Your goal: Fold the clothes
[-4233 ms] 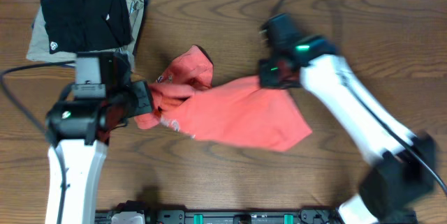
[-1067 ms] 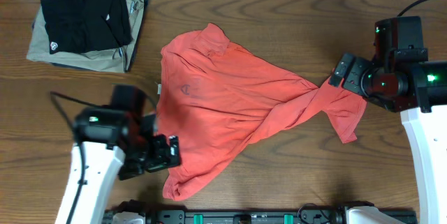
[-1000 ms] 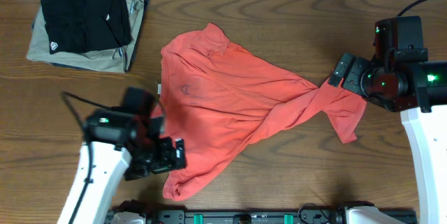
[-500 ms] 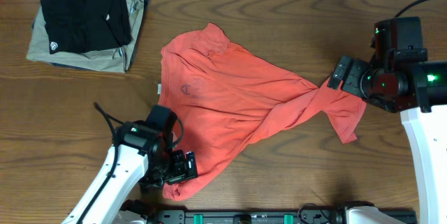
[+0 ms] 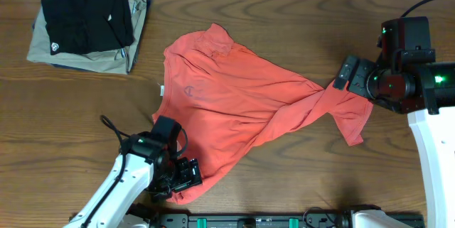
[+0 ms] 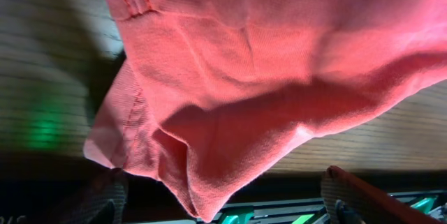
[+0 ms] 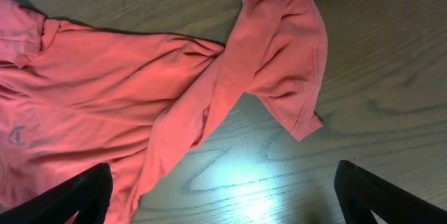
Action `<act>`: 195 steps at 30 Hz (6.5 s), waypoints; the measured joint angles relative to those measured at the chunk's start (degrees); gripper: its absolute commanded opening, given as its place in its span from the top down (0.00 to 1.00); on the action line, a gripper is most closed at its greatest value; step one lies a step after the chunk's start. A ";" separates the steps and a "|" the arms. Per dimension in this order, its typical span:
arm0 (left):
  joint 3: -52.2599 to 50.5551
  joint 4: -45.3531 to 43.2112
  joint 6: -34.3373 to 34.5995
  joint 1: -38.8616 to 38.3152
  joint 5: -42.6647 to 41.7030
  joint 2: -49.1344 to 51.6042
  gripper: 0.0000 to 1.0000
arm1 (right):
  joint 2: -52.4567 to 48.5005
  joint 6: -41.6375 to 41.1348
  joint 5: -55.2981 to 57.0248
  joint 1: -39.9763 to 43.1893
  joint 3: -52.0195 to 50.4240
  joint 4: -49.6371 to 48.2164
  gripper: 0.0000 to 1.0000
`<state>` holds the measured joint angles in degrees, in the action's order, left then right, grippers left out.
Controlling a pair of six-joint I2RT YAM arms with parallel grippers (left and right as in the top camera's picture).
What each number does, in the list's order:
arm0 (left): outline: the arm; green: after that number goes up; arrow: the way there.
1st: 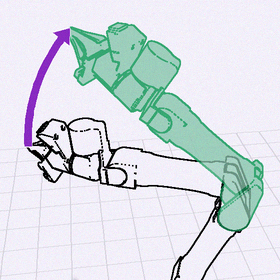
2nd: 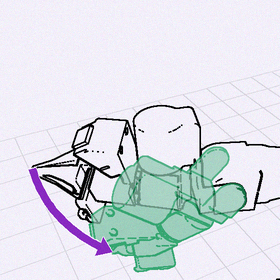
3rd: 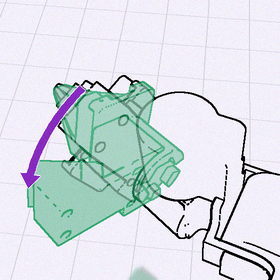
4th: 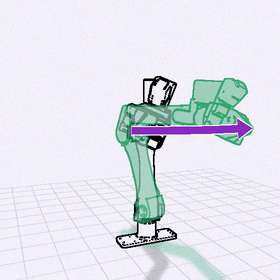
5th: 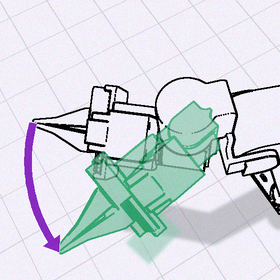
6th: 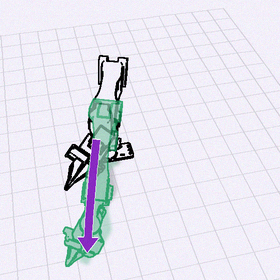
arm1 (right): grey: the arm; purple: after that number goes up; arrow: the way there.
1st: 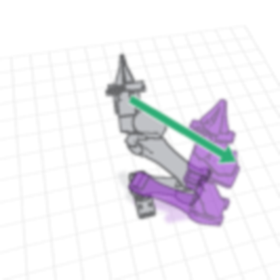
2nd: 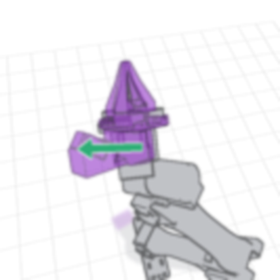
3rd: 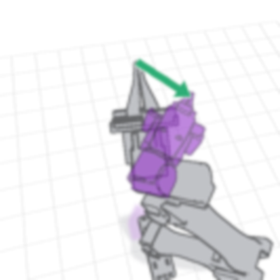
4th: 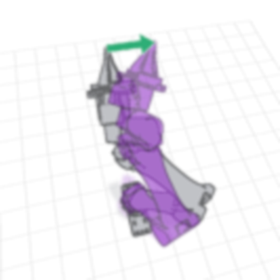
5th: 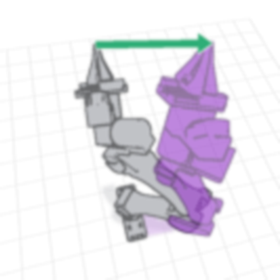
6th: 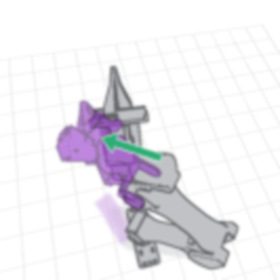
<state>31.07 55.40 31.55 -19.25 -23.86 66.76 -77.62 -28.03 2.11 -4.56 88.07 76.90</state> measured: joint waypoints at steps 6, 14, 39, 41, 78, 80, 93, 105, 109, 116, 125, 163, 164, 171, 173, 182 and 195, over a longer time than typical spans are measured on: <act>-1.18 -1.20 0.00 0.00 -0.22 1.62 0.16 | 0.00 0.02 0.00 0.00 0.00 0.28 0.01; -3.04 -3.96 -0.22 0.00 -0.33 3.02 0.55 | 0.00 0.02 0.00 0.00 0.00 0.42 0.01; 15.08 10.88 -5.49 0.96 3.91 0.61 0.94 | -2.14 0.55 0.09 0.00 -0.07 1.27 0.01; 16.59 11.69 -5.92 1.64 4.74 -0.20 0.94 | -3.43 1.05 0.11 0.00 -0.07 0.96 0.01; 17.35 17.22 -7.61 5.01 9.27 -2.05 0.94 | -38.27 9.05 -14.21 19.45 -0.28 -32.26 0.23; 17.35 17.22 -7.61 5.01 9.27 -2.05 0.94 | -39.56 9.05 -14.47 18.71 -0.28 -33.20 0.25; 17.35 17.22 -7.61 5.01 9.27 -2.05 0.94 | -43.52 9.18 -12.28 17.05 -0.31 -35.69 0.34; 17.35 17.25 -7.61 5.01 9.27 -2.05 0.94 | -43.63 8.98 -9.49 17.05 -0.31 -34.32 0.38; 17.35 17.25 -7.61 5.01 9.27 -2.05 0.94 | -43.63 8.96 -8.85 17.05 -0.31 -34.34 0.40; 17.35 17.25 -7.61 5.01 9.27 -2.05 0.94 | -44.57 8.96 -8.59 17.03 -0.31 -33.94 0.44; 17.35 17.25 -7.61 5.01 9.27 -2.05 0.94 | -45.33 8.74 -8.04 17.03 -0.31 -33.92 0.72; 21.79 17.25 -7.37 5.01 9.25 -2.05 0.94 | -45.75 8.09 -6.88 15.96 1.62 -28.94 0.51; 21.79 17.25 -7.37 5.01 9.25 -2.05 0.94 | -45.75 8.09 -6.82 15.72 1.46 -29.20 0.51; 21.79 17.25 -7.37 5.01 9.25 -2.05 0.94 | -45.75 7.61 -6.71 15.56 1.42 -29.49 0.71; 21.79 17.25 -7.37 5.01 9.25 -2.05 0.94 | -45.75 7.76 -6.62 15.56 1.42 -29.86 0.88; 21.79 17.25 -7.37 5.01 9.27 -2.05 0.94 | -45.75 6.91 -6.58 15.58 1.44 -30.95 0.99; 36.85 21.35 -7.89 5.01 9.25 -2.05 0.94 | -38.88 6.80 -6.60 19.06 7.34 -19.43 0.99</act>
<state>67.92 76.75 23.66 -14.24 -14.61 64.71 -116.51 -21.23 -4.49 14.50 95.42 57.47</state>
